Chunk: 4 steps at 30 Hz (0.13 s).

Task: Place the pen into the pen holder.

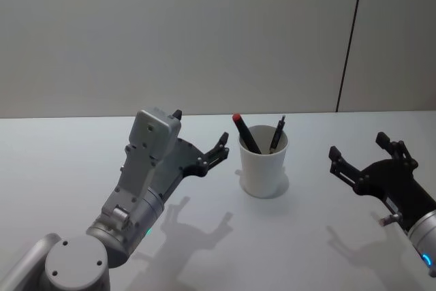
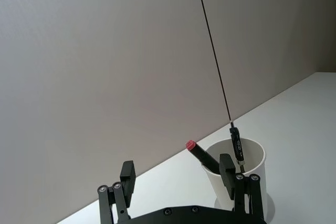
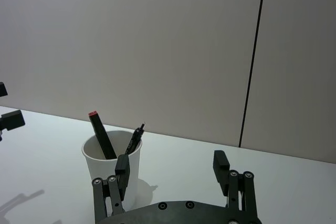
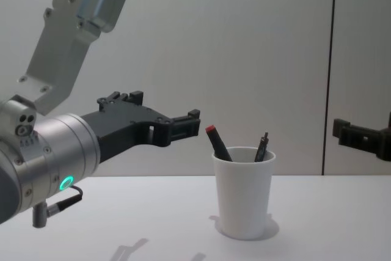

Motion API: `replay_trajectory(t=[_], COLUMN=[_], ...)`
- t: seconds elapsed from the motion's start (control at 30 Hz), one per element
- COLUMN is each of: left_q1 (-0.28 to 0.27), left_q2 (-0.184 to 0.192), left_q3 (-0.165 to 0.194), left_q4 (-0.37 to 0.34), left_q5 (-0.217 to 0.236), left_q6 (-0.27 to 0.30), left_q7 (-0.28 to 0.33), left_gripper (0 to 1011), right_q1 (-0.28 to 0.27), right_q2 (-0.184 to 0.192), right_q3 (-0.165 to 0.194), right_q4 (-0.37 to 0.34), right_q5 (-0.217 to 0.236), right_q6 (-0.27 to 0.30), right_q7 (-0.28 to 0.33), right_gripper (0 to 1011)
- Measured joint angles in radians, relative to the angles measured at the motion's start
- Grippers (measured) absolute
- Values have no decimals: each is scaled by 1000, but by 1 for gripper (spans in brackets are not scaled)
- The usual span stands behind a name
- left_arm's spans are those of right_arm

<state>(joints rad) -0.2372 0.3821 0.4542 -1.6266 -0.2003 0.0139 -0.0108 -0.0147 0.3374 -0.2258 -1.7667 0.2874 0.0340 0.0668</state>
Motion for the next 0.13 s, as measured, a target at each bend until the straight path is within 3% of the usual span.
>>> replay_trajectory(t=[0.13], left_q1=[0], left_q2=[0], left_q3=[0], left_q4=[0], left_q5=[0], left_q6=[0], left_q7=[0], left_gripper=[1001], right_q1=[0], right_q2=[0], right_q3=[0], right_q4=[0], right_q5=[0], right_q6=[0], right_q7=[0], right_gripper=[1002])
